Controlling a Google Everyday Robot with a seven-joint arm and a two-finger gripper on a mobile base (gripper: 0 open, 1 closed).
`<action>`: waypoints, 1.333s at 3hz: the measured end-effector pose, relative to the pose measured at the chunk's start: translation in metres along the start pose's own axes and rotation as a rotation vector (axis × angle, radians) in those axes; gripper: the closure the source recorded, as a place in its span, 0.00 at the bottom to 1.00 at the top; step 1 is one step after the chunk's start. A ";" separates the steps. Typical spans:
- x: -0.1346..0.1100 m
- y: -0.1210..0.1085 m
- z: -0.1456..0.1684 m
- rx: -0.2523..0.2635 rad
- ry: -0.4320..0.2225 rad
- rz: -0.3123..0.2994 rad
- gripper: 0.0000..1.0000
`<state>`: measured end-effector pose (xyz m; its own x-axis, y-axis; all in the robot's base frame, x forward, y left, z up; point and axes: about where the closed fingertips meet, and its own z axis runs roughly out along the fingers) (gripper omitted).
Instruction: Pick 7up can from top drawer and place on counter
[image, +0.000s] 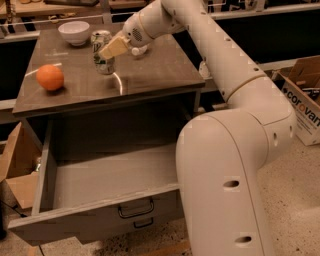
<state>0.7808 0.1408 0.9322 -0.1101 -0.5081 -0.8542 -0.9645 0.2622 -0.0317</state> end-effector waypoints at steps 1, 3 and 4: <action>0.000 0.003 0.014 0.016 -0.033 -0.031 1.00; 0.001 0.018 0.035 0.065 -0.054 -0.129 0.59; 0.006 0.034 0.049 0.068 -0.035 -0.157 0.36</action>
Offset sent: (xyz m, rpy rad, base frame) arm -0.0127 0.0321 -0.0195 0.0410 -0.1821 -0.0059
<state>0.7595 0.1864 0.9008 0.0498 -0.5184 -0.8537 -0.9507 0.2373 -0.1995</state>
